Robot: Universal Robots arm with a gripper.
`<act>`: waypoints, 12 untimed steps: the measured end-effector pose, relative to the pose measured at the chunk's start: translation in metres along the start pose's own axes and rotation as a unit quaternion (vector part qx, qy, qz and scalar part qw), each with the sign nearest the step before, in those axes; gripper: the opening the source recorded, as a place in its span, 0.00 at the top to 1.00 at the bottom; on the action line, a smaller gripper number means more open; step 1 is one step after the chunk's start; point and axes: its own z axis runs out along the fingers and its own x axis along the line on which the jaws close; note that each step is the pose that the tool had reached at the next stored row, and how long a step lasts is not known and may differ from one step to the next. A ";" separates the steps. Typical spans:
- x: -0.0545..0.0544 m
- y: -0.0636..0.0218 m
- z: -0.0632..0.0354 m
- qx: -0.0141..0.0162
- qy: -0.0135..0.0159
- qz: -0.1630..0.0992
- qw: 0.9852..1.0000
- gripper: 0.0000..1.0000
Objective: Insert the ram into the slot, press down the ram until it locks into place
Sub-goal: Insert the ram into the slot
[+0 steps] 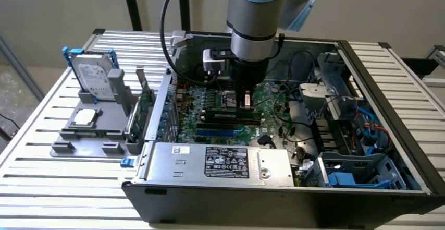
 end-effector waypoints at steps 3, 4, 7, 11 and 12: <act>0.000 0.0007 0.0001 0.000 0.000 0.000 1.000 0.87; 0.000 0.0009 0.0001 0.000 0.000 0.000 1.000 0.87; -0.001 0.0010 0.0006 0.001 0.000 0.000 1.000 0.87; -0.001 0.0010 0.0013 0.001 0.000 0.000 1.000 0.87; -0.001 0.0010 0.0016 0.001 0.000 0.000 1.000 0.87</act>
